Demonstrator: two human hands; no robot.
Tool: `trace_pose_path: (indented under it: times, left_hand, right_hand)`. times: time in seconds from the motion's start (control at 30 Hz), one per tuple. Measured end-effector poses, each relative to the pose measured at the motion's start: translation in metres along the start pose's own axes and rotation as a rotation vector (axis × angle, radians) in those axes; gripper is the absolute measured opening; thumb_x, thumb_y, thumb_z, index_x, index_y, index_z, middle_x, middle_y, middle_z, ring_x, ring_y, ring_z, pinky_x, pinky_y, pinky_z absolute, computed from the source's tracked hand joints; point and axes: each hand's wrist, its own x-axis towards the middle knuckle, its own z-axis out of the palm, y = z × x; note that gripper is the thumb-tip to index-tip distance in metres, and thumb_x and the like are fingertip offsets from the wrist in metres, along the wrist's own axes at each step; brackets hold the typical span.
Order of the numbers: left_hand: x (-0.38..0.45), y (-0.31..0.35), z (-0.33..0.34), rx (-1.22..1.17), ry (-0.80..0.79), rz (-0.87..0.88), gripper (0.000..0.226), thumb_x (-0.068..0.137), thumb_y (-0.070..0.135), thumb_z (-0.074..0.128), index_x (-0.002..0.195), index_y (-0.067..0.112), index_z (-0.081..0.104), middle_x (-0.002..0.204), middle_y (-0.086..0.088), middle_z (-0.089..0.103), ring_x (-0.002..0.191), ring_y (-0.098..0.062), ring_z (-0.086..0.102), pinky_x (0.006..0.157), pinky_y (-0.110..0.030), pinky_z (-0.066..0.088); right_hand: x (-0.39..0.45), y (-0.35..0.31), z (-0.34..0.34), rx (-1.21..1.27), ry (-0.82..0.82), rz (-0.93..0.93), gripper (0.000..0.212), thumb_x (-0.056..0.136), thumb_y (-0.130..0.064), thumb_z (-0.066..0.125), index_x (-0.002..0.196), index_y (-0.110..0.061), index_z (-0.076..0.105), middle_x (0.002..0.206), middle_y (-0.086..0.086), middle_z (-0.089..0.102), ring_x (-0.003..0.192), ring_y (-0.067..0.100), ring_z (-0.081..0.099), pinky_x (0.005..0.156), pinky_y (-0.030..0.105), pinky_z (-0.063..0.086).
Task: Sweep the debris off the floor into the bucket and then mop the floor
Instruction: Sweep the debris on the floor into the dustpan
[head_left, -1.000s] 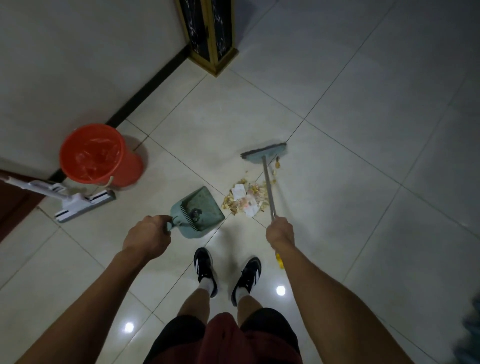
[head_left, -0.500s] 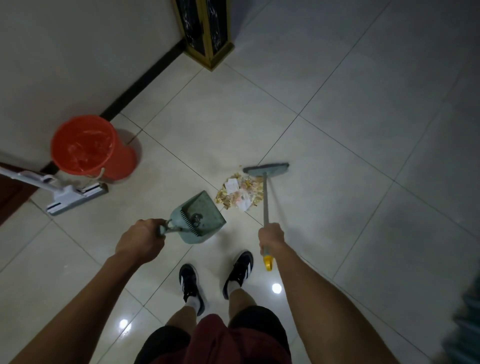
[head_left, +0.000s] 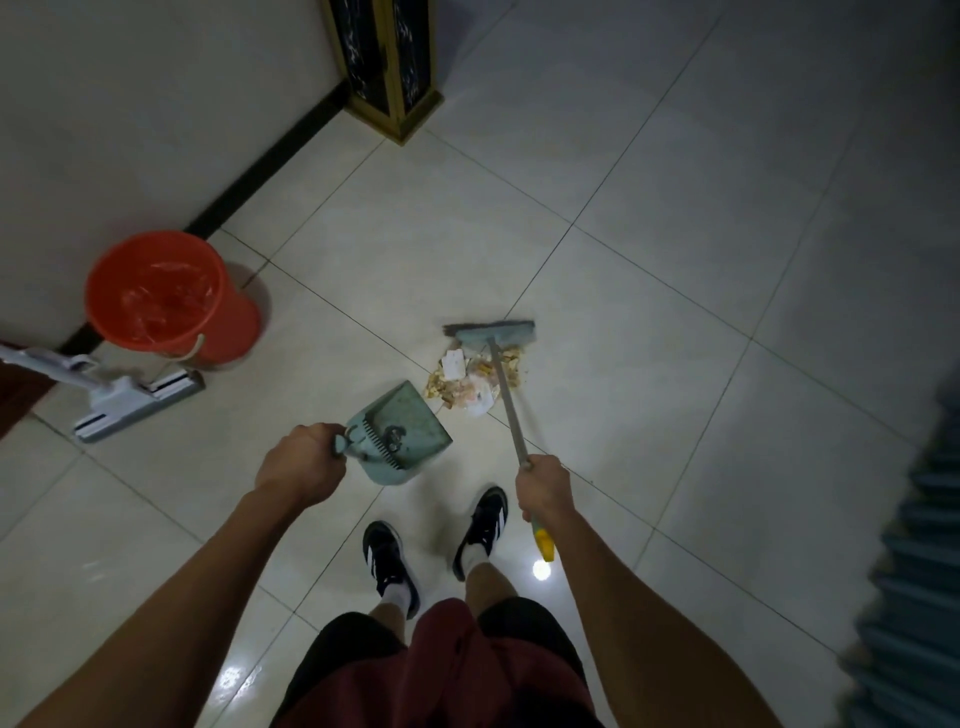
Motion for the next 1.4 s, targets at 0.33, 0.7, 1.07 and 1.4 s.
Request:
trace_pose_path:
  times: [0.33, 0.7, 1.07, 1.4]
  left_hand:
    - [0.004, -0.023, -0.01, 0.006, 0.021, 0.002, 0.021, 0.085, 0.018, 0.062, 0.102, 0.025, 0.071, 0.1, -0.012, 0.072, 0.092, -0.037, 0.067, 0.074, -0.038, 0.053]
    - [0.028, -0.014, -0.014, 0.072, 0.037, 0.014, 0.02, 0.086, 0.018, 0.061, 0.101, 0.025, 0.071, 0.1, -0.013, 0.071, 0.089, -0.037, 0.067, 0.071, -0.037, 0.053]
    - [0.051, -0.004, -0.02, 0.138, 0.033, 0.023, 0.017, 0.086, 0.015, 0.061, 0.098, 0.023, 0.071, 0.094, -0.012, 0.069, 0.082, -0.035, 0.064, 0.066, -0.035, 0.047]
    - [0.072, -0.006, -0.034, 0.09, 0.039, 0.025, 0.013, 0.087, 0.021, 0.061, 0.095, 0.021, 0.072, 0.094, -0.013, 0.071, 0.084, -0.037, 0.066, 0.071, -0.039, 0.055]
  right_hand:
    - [-0.008, -0.017, -0.007, 0.581, -0.156, 0.15, 0.007, 0.086, 0.006, 0.059, 0.082, 0.002, 0.063, 0.061, 0.012, 0.056, 0.042, 0.017, 0.046, 0.039, 0.022, 0.039]
    - [0.044, -0.009, -0.036, -0.082, 0.035, -0.011, 0.029, 0.087, -0.003, 0.054, 0.116, 0.002, 0.057, 0.105, 0.019, 0.066, 0.061, 0.025, 0.065, 0.038, 0.022, 0.047]
    - [0.075, -0.009, -0.04, -0.309, -0.036, 0.002, 0.042, 0.092, -0.012, 0.057, 0.131, 0.003, 0.051, 0.126, 0.018, 0.062, 0.11, 0.032, 0.065, 0.079, 0.029, 0.051]
    - [0.037, 0.004, 0.005, -0.357, -0.23, -0.066, 0.039, 0.09, -0.008, 0.057, 0.129, -0.001, 0.053, 0.121, 0.017, 0.064, 0.101, 0.03, 0.067, 0.081, 0.031, 0.058]
